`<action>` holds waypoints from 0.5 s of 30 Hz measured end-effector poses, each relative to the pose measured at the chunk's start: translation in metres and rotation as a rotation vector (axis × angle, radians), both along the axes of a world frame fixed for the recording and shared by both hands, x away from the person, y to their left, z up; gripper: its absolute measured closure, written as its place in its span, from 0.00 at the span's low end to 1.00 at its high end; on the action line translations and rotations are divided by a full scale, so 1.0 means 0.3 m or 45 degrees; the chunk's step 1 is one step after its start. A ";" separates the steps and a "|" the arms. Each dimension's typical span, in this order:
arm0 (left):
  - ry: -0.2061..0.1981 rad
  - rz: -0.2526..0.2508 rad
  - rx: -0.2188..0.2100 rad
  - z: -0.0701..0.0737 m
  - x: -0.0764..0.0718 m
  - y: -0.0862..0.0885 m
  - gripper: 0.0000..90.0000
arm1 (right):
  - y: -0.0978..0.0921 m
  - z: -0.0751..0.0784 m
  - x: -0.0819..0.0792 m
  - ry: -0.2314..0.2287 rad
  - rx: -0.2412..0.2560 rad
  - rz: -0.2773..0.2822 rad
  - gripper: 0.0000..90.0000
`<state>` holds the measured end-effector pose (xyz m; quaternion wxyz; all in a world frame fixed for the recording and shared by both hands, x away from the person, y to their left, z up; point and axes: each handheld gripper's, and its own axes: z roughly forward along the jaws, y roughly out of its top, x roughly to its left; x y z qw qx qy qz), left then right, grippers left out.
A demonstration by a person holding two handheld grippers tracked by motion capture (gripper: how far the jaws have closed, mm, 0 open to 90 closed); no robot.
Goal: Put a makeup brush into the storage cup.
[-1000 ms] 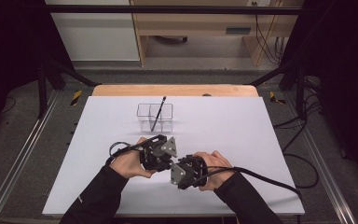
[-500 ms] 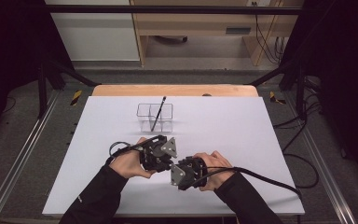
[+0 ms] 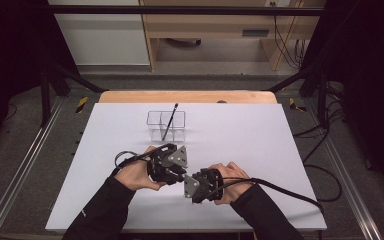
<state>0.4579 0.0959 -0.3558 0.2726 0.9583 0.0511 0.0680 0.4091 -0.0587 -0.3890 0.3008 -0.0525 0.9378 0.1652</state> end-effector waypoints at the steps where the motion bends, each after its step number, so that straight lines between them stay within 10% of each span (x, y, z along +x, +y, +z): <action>1: -0.015 0.004 -0.003 0.004 0.001 0.006 0.76 | 0.000 0.000 0.005 -0.007 -0.005 0.017 0.94; 15: -0.149 0.155 -0.139 0.018 0.010 0.136 0.48 | -0.017 0.012 0.027 0.032 0.048 -0.054 0.94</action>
